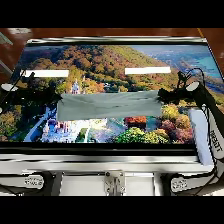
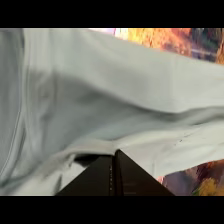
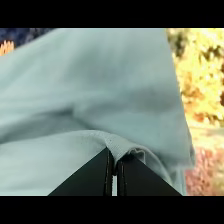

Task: Fold the shirts.

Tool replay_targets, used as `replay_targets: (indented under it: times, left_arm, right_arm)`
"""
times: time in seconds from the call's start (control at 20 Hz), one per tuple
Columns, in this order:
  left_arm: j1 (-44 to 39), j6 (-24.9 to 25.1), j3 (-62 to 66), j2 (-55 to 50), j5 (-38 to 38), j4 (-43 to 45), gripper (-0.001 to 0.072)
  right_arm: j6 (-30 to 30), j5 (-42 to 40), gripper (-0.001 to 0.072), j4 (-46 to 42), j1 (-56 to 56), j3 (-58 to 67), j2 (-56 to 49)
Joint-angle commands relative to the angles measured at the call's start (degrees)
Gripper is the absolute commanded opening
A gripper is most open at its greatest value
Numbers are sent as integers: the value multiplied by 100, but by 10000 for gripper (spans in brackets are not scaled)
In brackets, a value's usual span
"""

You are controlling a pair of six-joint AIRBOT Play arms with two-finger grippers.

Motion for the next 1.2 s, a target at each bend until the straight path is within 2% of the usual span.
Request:
replay_targets:
  times: [0.0, 0.25, 0.3, 0.35, 0.4, 0.55, 0.7, 0.9, 1.15]
  left_arm:
    - [-144, -369, 772, -890, 42, -138, 39]
    - [-142, -896, 949, -1338, 2, -138, 55]
    - [-142, -894, 949, -1370, -146, -136, 192]
    - [-127, -892, 949, -1381, -286, -136, 419]
    - [-81, -894, 957, -1377, -389, -136, 523]
    - [125, -892, 1056, -1351, -979, -136, 521]
    - [179, -890, 1080, -1172, -1368, -138, 505]
    - [-17, -868, 1080, -868, -1373, -138, 506]
    - [-271, -872, 1080, -763, -1626, -175, 505]
  right_arm:
    - [103, -177, 62, -17, 50, 501, -522]
    - [107, -227, 73, -103, 50, 584, -769]
    - [101, -212, 208, -101, 50, 584, -776]
    - [85, -190, 511, -83, 50, 586, -761]
    - [-20, -96, 666, -92, 22, 586, -706]
    - [-22, 146, 667, -262, -341, 586, -461]
    - [514, 584, 667, -94, -890, 581, -525]
    - [-50, 1241, 667, 1097, -1032, 584, -1056]
    - [-326, 852, 656, 1991, -649, 584, -1462]
